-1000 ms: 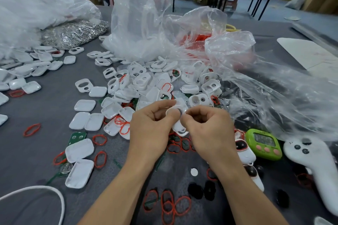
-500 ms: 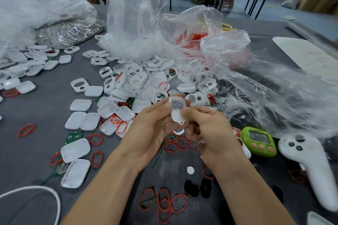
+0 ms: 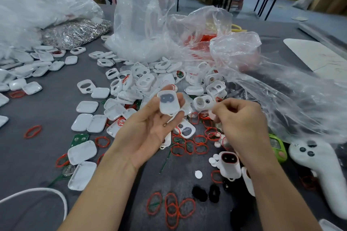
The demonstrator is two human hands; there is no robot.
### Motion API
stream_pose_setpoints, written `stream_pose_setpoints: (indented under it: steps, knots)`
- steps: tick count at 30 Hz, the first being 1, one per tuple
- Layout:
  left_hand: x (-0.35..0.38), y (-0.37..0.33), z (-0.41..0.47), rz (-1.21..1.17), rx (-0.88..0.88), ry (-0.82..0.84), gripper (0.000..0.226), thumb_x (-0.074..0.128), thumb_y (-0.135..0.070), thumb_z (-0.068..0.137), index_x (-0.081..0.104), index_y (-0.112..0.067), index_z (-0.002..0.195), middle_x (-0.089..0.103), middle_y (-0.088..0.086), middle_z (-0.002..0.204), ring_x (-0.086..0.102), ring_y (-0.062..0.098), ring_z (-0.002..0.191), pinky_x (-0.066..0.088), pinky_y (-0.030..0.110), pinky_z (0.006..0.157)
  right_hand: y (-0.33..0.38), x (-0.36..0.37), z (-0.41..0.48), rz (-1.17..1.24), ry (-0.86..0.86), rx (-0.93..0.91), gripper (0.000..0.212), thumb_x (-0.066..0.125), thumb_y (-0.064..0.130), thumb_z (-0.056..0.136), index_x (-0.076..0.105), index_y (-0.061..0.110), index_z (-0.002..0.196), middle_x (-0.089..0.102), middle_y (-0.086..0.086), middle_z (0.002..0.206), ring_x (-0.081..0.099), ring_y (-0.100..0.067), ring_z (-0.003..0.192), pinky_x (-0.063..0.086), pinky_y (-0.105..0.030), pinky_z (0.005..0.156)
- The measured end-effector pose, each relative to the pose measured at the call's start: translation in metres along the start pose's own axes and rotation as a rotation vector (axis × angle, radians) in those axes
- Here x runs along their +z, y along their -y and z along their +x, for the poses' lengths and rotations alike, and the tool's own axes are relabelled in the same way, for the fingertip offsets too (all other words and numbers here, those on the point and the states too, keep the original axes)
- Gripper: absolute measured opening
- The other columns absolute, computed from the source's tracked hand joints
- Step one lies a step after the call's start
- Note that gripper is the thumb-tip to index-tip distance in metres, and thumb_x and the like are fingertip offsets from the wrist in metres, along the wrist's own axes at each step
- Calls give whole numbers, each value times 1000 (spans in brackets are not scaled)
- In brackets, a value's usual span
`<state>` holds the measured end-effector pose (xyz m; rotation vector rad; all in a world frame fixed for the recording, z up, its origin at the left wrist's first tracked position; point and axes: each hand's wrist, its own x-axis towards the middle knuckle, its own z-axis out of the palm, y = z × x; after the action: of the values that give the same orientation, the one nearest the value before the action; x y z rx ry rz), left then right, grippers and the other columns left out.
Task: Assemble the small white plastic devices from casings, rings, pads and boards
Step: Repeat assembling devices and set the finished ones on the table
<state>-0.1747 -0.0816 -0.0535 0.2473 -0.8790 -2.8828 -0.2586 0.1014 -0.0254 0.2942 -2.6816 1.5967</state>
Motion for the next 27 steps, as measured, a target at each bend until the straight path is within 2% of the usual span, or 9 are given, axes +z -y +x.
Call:
stream_pose_setpoints:
  steps: [3,5,7,11,13,16,20,23,27]
  knots:
    - [-7,-7,0,-42,19,-1,32,52,-20,99,79,-13,114,69,14,131,63,27,128,57,40,99,3,4,-1,-225,134,-126,19,73,18,84,79,32,73,69,18,62,61,4,60,43,-7,56]
    - [-12,-12,-1,-78,36,6,31,53,-19,100,77,-13,119,70,14,131,63,27,128,55,40,101,13,15,-1,-365,258,-173,23,70,13,86,82,31,83,75,18,79,64,4,74,40,-2,62]
    - [-16,-15,-2,-113,51,-3,32,55,-19,99,74,-12,124,70,15,130,63,28,129,55,41,101,24,29,3,-529,343,-222,26,65,11,89,82,29,96,78,11,99,66,-6,85,41,-10,72]
    - [-19,-16,-1,-115,72,-62,38,57,-24,97,69,-10,130,70,17,129,65,30,125,57,41,98,47,55,24,-521,354,-255,31,61,7,92,81,28,103,78,0,102,63,-11,71,49,-25,76]
    - [-19,-17,-1,-129,73,-86,35,59,-23,94,73,-8,122,71,17,126,68,30,120,58,40,95,51,69,36,-609,402,-292,28,61,13,94,79,29,108,75,1,105,69,-20,93,54,-32,88]
    - [-20,-19,-1,-157,86,-101,35,59,-23,93,75,-7,120,72,18,124,70,31,116,58,40,95,46,77,51,-884,352,-294,19,62,29,90,74,28,105,73,1,103,65,-27,104,47,-37,98]
    - [-21,-20,0,-152,104,-97,32,58,-22,92,78,-9,114,73,17,120,70,30,115,58,38,96,40,73,65,-989,234,-241,21,66,24,85,73,30,103,73,2,105,60,-26,113,33,-43,105]
    - [-22,-21,-1,-169,109,-87,31,57,-23,94,80,-10,110,73,16,118,70,29,114,58,38,96,39,70,73,-947,238,-212,31,68,13,82,75,32,106,73,-1,113,58,-27,122,36,-41,107]
    - [-22,-22,-1,-204,108,-71,31,57,-22,94,78,-9,113,73,16,118,70,30,114,58,37,95,38,59,74,-728,159,-175,41,66,1,81,75,38,97,76,2,104,62,-24,118,48,-39,105]
